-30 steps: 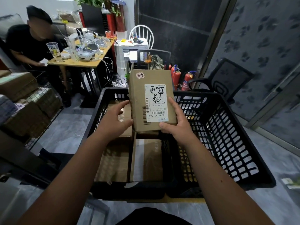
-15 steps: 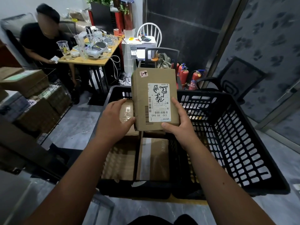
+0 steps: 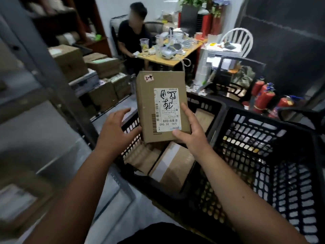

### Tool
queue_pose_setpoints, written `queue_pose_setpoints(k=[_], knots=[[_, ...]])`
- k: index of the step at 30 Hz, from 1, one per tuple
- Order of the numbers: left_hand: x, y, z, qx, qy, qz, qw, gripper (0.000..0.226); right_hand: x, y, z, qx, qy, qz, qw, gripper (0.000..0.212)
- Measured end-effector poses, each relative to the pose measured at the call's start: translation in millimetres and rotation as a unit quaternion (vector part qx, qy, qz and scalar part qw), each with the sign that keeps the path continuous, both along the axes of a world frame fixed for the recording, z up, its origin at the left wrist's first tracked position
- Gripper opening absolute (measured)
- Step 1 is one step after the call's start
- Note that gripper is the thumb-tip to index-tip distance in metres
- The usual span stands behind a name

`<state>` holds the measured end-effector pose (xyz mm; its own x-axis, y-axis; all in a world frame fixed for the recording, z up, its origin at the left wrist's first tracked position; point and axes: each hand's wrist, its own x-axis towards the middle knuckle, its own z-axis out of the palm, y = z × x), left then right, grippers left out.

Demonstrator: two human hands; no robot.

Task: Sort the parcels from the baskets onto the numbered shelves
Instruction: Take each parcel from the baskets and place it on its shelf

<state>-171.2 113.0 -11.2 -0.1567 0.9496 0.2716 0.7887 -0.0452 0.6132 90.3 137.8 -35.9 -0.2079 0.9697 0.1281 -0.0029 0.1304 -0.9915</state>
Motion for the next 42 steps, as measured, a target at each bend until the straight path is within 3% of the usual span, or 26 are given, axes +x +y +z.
queue_pose_setpoints(k=[7,13,23,31,42], knots=[[5.1,-116.7,9.5,-0.008,-0.014,0.186,0.982,0.074,-24.6,-28.5,3.8,0.022,-0.004,0.153,0.988,0.071],[11.3,-204.8,9.0,-0.024,-0.057,0.341,0.938,0.075,-55.8,-70.9,8.1,0.019,-0.015,0.276,0.961,0.071],[-11.3,-301.1,-4.3,-0.035,-0.086,0.447,0.89,0.064,-124.2,-127.0,-8.1,0.033,-0.021,0.381,0.924,0.072],[-52.4,-297.9,-39.0,-0.137,-0.103,0.415,0.894,0.056,-158.7,-140.1,-48.2,-0.001,-0.069,0.355,0.932,0.074],[-113.4,-260.0,-74.9,-0.116,-0.152,0.286,0.939,0.033,-200.5,-131.2,-73.0,-0.039,-0.082,0.286,0.954,0.079]])
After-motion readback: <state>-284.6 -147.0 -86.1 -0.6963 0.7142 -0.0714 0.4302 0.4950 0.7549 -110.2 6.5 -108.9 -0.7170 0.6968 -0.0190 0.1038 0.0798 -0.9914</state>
